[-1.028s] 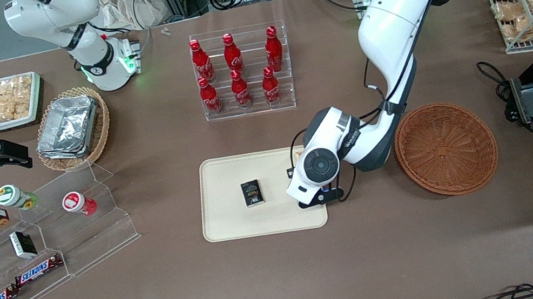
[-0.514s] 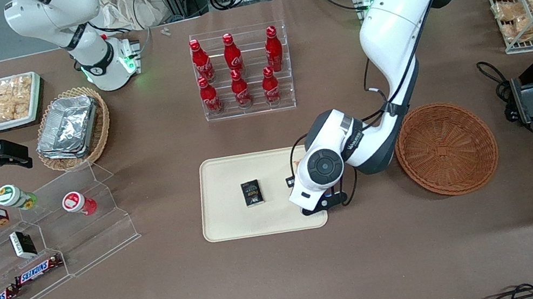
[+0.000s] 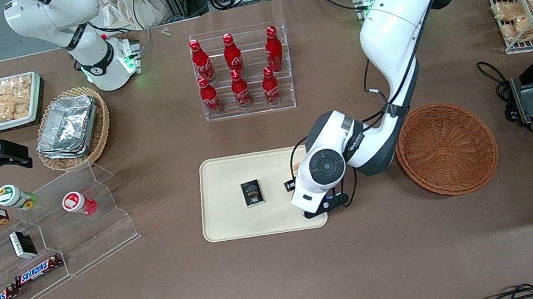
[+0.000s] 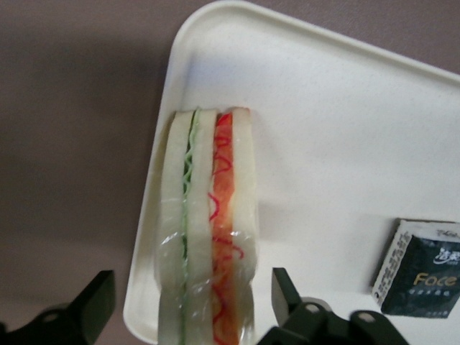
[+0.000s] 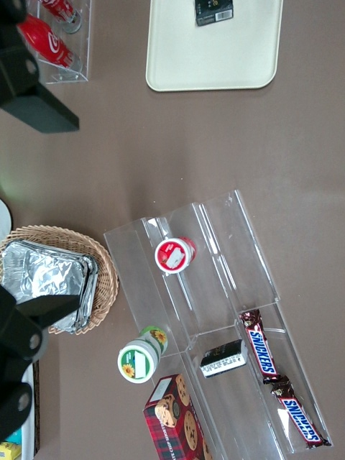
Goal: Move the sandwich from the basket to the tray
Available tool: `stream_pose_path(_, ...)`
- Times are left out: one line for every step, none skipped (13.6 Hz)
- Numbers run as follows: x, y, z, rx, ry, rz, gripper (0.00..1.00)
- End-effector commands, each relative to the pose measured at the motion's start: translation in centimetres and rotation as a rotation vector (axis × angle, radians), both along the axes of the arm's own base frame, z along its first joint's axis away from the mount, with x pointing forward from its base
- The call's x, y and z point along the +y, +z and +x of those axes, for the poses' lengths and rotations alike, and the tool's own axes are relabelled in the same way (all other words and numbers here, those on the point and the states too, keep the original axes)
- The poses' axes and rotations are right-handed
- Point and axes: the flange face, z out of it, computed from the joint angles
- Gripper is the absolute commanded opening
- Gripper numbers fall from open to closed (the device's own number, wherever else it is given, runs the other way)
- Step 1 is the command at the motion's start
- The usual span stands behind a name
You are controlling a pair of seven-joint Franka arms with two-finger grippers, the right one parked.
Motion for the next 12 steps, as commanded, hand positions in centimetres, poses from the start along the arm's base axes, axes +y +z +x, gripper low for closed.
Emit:
stream_pose_path(1.5,7.0,0.7,-0.035,0.011,0.038,1.00)
stream_pose_path(2.7,9.9,1.5,-0.066,0.029,0.031,1.00)
stream_pose_path(4.3,12.7,2.1,-0.091,0.050,0.027,1.00)
stream_pose_path(6.2,15.0,2.8,-0.103,0.074,0.029,1.00)
stream_pose_path(8.0,17.6,3.1,-0.118,0.094,0.030,1.00)
stream_pose_path(9.6,20.0,3.3,-0.135,0.109,0.032,1.00)
stream_pose_path(11.9,22.2,3.3,-0.140,0.118,0.044,0.99)
stream_pose_path(14.5,24.6,3.1,-0.141,0.114,0.056,0.99)
stream_pose_path(17.1,26.6,2.6,-0.133,0.100,0.067,0.99)
stream_pose_path(19.5,28.5,2.0,-0.131,0.092,0.077,0.98)
stream_pose_path(22.1,29.7,1.7,-0.126,0.099,0.083,0.98)
stream_pose_path(24.6,30.9,1.4,-0.134,0.104,0.080,0.98)
